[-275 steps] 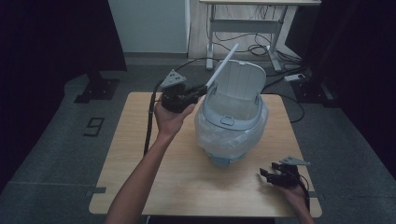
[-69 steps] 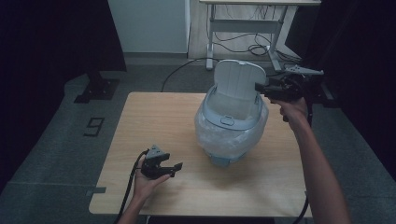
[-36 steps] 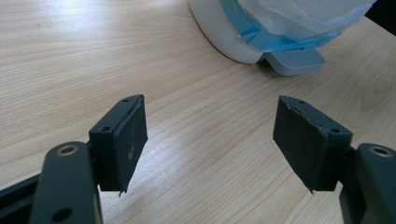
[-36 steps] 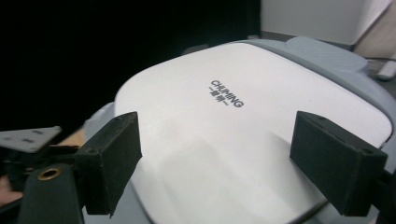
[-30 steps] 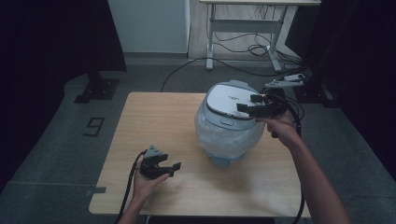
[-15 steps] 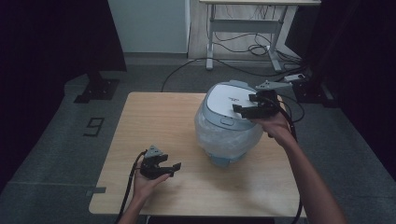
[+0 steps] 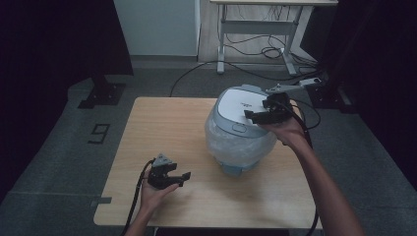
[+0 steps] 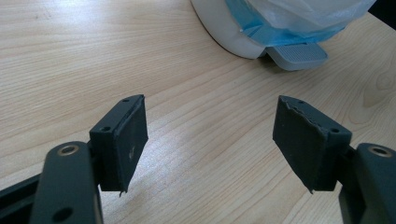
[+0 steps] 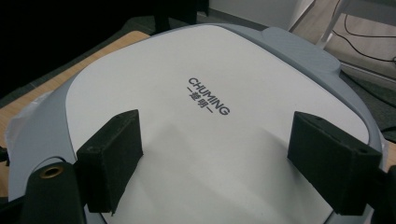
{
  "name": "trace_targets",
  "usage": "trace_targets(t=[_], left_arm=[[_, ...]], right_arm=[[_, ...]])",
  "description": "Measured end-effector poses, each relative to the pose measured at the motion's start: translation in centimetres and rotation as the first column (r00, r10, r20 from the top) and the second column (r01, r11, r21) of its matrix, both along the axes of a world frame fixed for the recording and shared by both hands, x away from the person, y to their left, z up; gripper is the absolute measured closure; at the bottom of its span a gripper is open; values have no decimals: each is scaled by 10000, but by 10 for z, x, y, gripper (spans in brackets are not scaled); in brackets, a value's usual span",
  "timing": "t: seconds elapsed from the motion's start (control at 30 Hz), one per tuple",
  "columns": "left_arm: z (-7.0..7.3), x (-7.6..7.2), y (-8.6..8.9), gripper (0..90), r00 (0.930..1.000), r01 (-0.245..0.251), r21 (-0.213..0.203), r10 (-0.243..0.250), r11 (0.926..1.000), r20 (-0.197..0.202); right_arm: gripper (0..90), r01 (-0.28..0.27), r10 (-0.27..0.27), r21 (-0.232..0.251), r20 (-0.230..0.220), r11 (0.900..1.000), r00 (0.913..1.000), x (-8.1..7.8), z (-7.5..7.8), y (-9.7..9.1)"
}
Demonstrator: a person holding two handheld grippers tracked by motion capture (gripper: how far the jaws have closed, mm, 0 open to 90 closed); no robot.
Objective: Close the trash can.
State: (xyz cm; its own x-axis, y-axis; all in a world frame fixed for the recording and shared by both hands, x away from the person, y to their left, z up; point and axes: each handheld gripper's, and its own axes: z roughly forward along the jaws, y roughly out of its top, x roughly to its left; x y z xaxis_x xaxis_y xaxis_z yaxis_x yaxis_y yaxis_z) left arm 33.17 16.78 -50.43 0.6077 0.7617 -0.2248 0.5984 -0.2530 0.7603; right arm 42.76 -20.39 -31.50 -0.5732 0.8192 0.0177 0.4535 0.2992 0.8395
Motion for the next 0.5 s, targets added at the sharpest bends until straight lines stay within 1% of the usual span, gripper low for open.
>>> trace_targets(t=[0.03,0.07,0.17,0.2,0.27,0.33,0.47,0.5], left_arm=[[0,0,0,260,10000,-1,6,1,10000,-2],[0,0,0,261,10000,2,12,-2,10000,-6],[0,0,0,261,10000,15,16,-15,10000,2],[0,0,0,261,10000,13,16,-13,10000,5],[0,0,0,260,10000,11,7,-11,10000,13],[0,0,0,261,10000,18,25,-18,10000,26],[-1,1,1,260,10000,-7,16,7,10000,14],[-1,1,1,260,10000,-13,8,13,10000,2]], right_arm=[[196,26,-20,-409,141,9992,9999,-1,0,3],[196,75,-69,-444,149,9990,9999,-1,0,4],[195,199,-158,-784,521,9967,9985,-5,0,9],[195,228,-181,-785,600,9967,9980,-6,0,9],[194,271,-232,-628,621,9977,9978,-6,-1,8],[191,236,-223,-283,475,9993,9986,-5,-3,6],[143,133,-132,2,478,9999,9988,-2,-5,2],[144,109,-112,72,509,9999,9986,-2,-6,1]])
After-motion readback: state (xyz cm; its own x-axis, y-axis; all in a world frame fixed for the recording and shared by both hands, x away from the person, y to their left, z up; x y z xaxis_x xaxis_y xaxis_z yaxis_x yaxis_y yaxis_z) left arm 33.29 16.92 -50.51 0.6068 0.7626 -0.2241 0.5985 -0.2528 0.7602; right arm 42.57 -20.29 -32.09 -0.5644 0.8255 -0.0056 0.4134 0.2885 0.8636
